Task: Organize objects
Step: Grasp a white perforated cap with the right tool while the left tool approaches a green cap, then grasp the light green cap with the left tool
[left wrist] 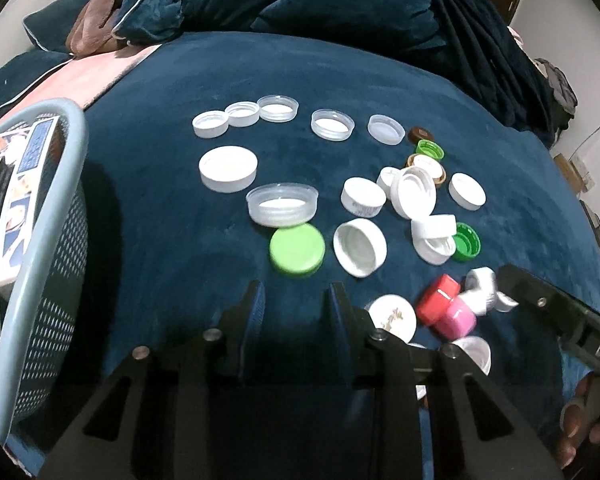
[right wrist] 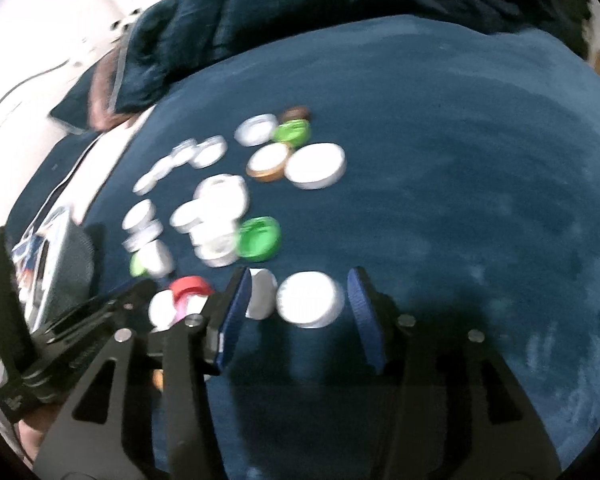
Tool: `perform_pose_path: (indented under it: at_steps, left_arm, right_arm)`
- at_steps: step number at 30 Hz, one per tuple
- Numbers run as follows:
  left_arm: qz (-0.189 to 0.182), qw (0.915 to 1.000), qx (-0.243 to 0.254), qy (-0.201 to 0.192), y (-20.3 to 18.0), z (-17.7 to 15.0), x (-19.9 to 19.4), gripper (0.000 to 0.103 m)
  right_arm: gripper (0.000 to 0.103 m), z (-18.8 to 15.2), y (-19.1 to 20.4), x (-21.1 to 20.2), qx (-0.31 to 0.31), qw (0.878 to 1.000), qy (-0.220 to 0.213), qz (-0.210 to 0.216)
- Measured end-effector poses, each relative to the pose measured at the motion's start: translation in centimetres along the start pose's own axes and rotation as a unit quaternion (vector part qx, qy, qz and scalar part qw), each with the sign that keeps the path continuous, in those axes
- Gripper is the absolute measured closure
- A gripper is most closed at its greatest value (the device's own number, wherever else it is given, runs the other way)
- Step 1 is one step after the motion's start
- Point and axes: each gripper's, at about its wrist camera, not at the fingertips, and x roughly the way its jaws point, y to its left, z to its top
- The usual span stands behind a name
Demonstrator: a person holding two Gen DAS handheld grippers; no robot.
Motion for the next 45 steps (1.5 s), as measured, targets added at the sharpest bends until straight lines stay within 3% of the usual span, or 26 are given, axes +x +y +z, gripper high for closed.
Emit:
perform_pose_path:
  at_steps: [3,9,16,22,24,25,29,32,33,34,35,45]
  left_arm:
    - [0.002,1.0000,-0.003,-0.004,0.2,-0.1,-0.5,0.069]
    - [-0.003,0.9996,-0.027,-0.012,1.1,0.2,-0.8,0.068]
    - [0.000,0.9992,-0.038,-0.013,1.5,0.3,-0.5,0.067]
    - [-0.005,0.9988,-0.046,-0.015,1.9,0.6,0.0,0.053]
    - [-0.009,0.9986,-0.049,-0.020,1.9,0.7,0.2,0.050]
    - [-0.011,0.9985,-0.049,-0.021,1.9,0.8,0.2,0.048]
    - [-0.013,0.9987,-0.044,-0.024,1.4,1.5,1.0,0.045]
    - [-0.012,0.9992,-0.031,-0.023,0.8,2.0,1.7,0.049]
    - [-0.012,0.9993,-0.027,-0.022,0.7,2.2,1.9,0.055]
    - [-0.011,0.9995,-0.024,-0.019,0.6,2.2,2.0,0.070]
    - [-0.010,0.9996,-0.021,-0.017,0.5,2.1,2.1,0.073]
    - [-0.016,0.9995,-0.017,-0.022,0.7,1.1,-0.2,0.073]
  right_arm:
    - [0.051,-0.5,1.1,-0.3,-0.023,1.000,-0.006,-0.008]
    - [0.050,-0.8,-0.4,-1.4,0.013,0.999,-0.021,-0.023]
    - [0.050,-1.7,-0.1,-1.1,-0.002,0.999,0.008,-0.037]
    - [0.051,-1.3,0.2,0.2,-0.023,0.998,0.012,-0.056]
    - [0.058,-1.2,0.1,0.4,-0.025,0.998,0.009,-0.053]
    - [0.071,-1.2,0.0,0.5,-0.026,0.998,0.011,-0.051]
    - [0.071,-1.6,-0.4,-0.1,-0.008,0.998,0.000,-0.054]
    - [0.070,-1.7,-0.5,0.2,-0.007,0.998,0.006,-0.056]
    - [0.070,-1.8,-0.4,0.3,-0.008,0.998,0.007,-0.056]
    - [0.070,-1.9,-0.5,0.5,-0.008,0.998,0.008,-0.057]
    - [0.070,-2.0,-0.5,0.5,-0.007,0.998,0.008,-0.057]
    - [0.072,-1.5,-0.5,-1.1,0.014,0.999,-0.013,-0.049]
